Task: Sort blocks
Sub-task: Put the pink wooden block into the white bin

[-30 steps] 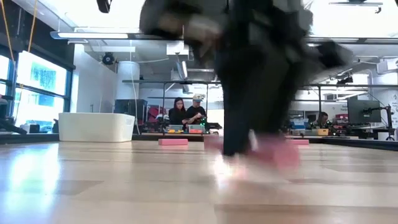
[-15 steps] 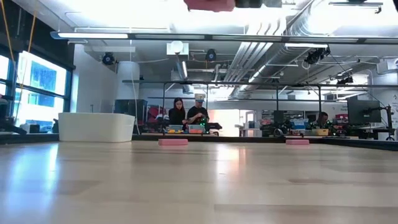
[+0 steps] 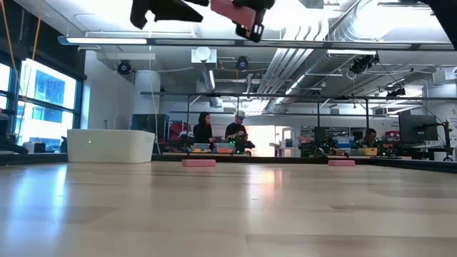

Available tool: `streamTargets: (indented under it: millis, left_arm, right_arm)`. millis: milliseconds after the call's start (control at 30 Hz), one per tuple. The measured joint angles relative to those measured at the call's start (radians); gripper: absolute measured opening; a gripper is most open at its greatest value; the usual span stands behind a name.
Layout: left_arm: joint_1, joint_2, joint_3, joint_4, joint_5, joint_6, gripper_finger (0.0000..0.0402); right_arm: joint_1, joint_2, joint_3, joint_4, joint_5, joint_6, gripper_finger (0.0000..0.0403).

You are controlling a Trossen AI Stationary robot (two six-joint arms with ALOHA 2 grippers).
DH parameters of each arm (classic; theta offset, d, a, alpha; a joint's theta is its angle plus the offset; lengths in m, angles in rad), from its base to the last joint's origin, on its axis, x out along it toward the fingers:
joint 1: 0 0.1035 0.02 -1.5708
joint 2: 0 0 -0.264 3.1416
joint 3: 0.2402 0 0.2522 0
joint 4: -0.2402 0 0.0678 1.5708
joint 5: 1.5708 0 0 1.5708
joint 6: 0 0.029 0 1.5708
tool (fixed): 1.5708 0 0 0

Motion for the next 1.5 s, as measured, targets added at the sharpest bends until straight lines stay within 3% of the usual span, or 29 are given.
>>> streamTargets:
  millis: [133,567,700,867,1000,1167,1333,1500]
  left_arm:
    - [0.000,0.054,0.018,0.008,0.002,0.060,0.0218]
    - [0.007,0.158,0.039,0.108,0.134,0.148,0.0202]
    - [0.022,0.160,0.040,0.116,0.155,0.141,0.0146]
    - [0.045,0.162,0.039,0.129,0.173,0.135,0.0031]
    - [0.044,0.158,0.061,0.088,0.202,0.067,0.0025]
    - [0.041,0.156,0.068,0.067,0.173,0.036,0.0023]
    - [0.041,0.138,0.070,0.037,0.128,-0.076,0.0023]
    - [0.065,0.090,0.065,-0.096,0.128,-0.191,0.0023]
  right_arm:
    - [-0.042,0.000,0.000,0.019,-0.077,-0.027,0.0001]
    - [-0.053,0.000,0.000,0.019,-0.072,0.094,0.0000]
    - [-0.041,0.000,0.000,0.019,-0.067,0.128,0.0000]
    - [-0.026,0.000,0.000,0.024,-0.060,0.169,0.0007]
    - [-0.021,-0.001,0.001,0.044,-0.077,0.238,0.0038]
    - [-0.036,0.002,0.060,0.022,-0.066,0.267,0.0106]
    - [-0.056,0.002,0.144,0.000,-0.055,0.236,0.0168]
    - [-0.078,0.000,0.218,-0.050,-0.011,0.190,0.0199]
